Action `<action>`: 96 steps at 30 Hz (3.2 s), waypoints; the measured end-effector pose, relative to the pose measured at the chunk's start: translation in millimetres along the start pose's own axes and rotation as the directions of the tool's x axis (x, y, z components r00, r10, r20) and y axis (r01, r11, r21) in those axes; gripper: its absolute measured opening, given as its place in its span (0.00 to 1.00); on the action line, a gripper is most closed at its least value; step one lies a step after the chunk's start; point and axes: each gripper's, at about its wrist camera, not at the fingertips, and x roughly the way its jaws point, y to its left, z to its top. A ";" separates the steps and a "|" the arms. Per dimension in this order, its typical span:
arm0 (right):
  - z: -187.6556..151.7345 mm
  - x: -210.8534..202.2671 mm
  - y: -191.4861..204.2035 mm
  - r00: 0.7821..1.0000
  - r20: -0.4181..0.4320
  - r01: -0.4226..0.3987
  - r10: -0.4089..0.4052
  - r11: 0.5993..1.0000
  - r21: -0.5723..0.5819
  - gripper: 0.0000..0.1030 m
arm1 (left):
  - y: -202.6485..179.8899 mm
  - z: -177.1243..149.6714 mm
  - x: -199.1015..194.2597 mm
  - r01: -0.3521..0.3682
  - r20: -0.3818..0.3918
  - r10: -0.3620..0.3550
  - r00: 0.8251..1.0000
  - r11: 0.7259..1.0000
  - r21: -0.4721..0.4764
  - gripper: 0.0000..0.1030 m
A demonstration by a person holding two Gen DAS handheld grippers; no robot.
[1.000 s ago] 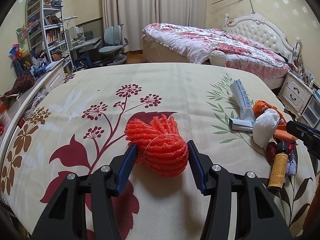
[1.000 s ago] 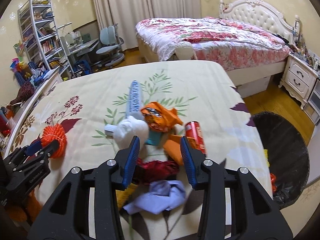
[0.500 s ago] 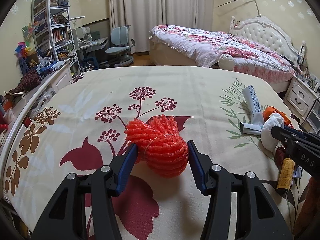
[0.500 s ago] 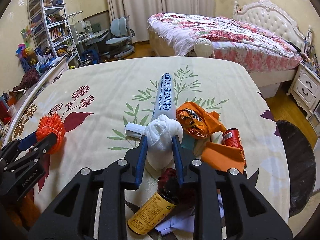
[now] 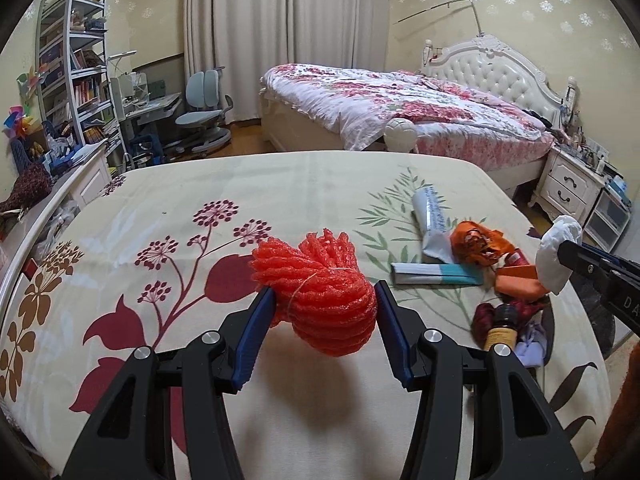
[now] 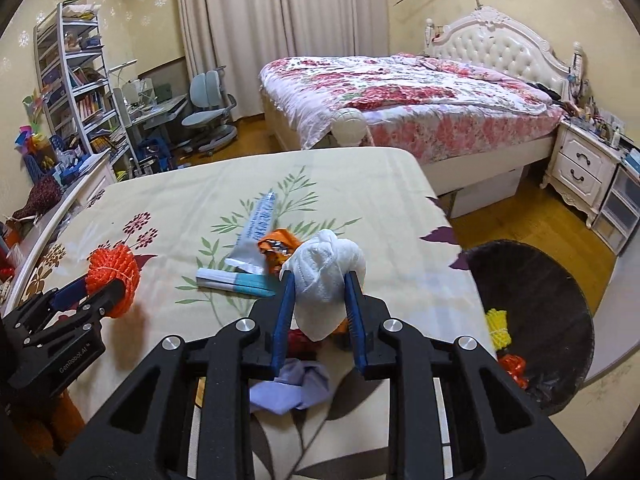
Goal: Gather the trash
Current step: 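Carry the orange net and white bundle over the bin and open both tools, then move both tools back over the items on the bed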
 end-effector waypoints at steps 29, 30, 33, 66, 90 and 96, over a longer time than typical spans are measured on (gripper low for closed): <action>-36.6 -18.0 -189.6 0.954 -0.031 0.297 -0.297 0.930 0.218 0.25 | -226.5 20.8 22.0 0.308 0.001 -0.319 0.948 0.916 0.255 0.51; -37.4 -16.0 -194.3 0.953 -0.036 0.300 -0.300 0.927 0.225 0.25 | -233.0 21.3 25.5 0.314 -0.004 -0.324 0.946 0.914 0.258 0.51; -39.9 -11.4 -207.8 0.952 -0.049 0.304 -0.301 0.921 0.245 0.25 | -248.9 23.6 35.8 0.319 -0.013 -0.327 0.945 0.910 0.266 0.51; -42.6 -0.2 -243.8 0.933 -0.068 0.356 -0.354 0.875 0.329 0.44 | -288.1 33.3 72.1 0.300 -0.058 -0.296 0.953 0.910 0.286 0.81; -60.0 -34.9 -167.0 0.959 -0.053 0.284 -0.279 0.925 0.253 0.52 | -189.0 14.6 9.6 0.231 -0.043 -0.227 0.973 0.946 0.228 0.81; -68.9 -37.5 -140.0 0.968 -0.059 0.252 -0.245 0.943 0.218 0.52 | -147.7 0.7 2.2 0.177 -0.046 -0.171 0.984 0.963 0.205 0.81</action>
